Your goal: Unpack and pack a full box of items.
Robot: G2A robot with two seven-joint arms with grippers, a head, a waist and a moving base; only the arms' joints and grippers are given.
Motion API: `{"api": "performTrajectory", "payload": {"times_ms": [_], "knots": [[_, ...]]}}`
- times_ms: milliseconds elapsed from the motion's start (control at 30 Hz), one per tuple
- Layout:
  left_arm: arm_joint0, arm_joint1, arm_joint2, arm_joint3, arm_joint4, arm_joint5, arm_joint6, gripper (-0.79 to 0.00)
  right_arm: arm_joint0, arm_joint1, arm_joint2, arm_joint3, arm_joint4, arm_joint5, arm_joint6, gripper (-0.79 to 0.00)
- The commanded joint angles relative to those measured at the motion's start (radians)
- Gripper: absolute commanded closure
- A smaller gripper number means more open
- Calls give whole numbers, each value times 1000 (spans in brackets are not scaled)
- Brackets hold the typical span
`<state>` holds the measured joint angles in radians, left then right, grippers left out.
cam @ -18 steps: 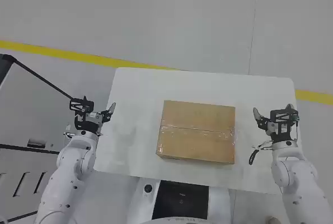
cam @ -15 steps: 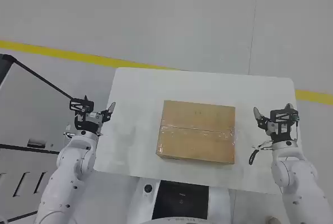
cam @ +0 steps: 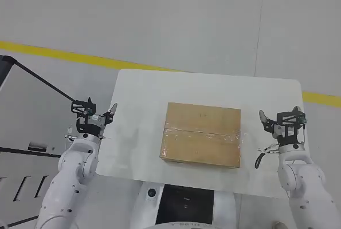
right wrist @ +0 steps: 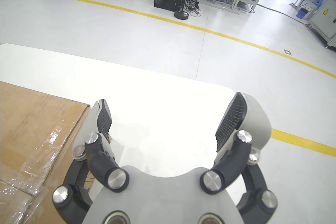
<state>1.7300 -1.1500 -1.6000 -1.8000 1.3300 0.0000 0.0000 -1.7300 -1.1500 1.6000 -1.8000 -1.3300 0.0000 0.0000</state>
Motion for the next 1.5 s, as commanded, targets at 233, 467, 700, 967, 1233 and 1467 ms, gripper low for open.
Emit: {"api": "performTrajectory", "payload": {"times_ms": [233,467,700,967,1233,1467], "knots": [[-8,-3,-13,5,-60,-36,18,-785,-44,4,139,-90,428,-191,223,-720],[-6,-3,-37,7,-165,-158,49,-785,-114,15,284,-84,1196,-206,718,-770],[5,3,-67,3,-179,-264,75,-785,-105,30,354,-72,1210,-271,841,-785],[5,3,-67,3,-179,-264,75,-785,-105,30,354,-72,1210,-271,841,-785],[5,3,-67,3,-179,-264,75,-785,-18,51,374,94,1586,-61,1185,-536],[5,3,-67,3,-179,-264,75,-785,-15,62,338,85,1575,-39,1257,-474]]}}
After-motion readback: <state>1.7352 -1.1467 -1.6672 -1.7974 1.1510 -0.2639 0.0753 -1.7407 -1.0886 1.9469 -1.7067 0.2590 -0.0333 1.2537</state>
